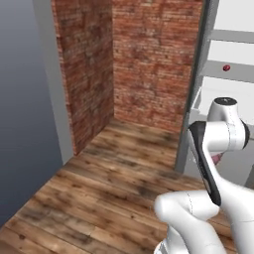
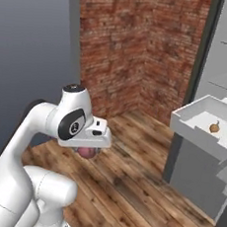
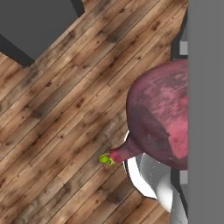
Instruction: Place the onions inside the fridge drawer. Close the drawer after placing the vegetables.
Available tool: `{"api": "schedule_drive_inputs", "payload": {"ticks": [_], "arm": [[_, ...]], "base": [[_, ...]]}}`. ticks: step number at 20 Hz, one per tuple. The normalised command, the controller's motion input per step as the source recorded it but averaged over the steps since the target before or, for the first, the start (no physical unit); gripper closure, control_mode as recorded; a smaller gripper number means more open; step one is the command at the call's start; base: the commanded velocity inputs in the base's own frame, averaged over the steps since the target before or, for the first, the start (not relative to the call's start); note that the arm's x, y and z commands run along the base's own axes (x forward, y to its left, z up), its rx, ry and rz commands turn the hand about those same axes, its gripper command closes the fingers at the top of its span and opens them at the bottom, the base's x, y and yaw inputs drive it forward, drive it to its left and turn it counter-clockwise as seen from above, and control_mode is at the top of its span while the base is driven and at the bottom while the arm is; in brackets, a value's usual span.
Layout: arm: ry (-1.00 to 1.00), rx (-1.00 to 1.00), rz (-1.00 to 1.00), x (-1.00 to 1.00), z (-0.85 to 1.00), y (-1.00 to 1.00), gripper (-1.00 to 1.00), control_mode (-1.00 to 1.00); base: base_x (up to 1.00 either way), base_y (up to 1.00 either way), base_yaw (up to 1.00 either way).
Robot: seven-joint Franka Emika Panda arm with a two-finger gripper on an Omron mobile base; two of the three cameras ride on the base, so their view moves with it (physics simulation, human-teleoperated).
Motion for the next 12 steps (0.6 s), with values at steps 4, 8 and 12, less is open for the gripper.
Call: {"api": "schedule_drive_inputs", "payload": {"ticks": [4, 8, 12], "arm": [[0.0, 0.0, 0.0, 0.0, 0.0, 0.0, 1.0, 1.0], [0.0, 0.0, 0.0, 0.0, 0.0, 0.0, 1.0, 1.0], [0.0, 0.0, 0.0, 0.0, 0.0, 0.0, 1.0, 1.0]], "base": [[1.0, 0.97, -0.23], [0.97, 0.71, -0.67], [0.9, 0.59, -0.76]]}}
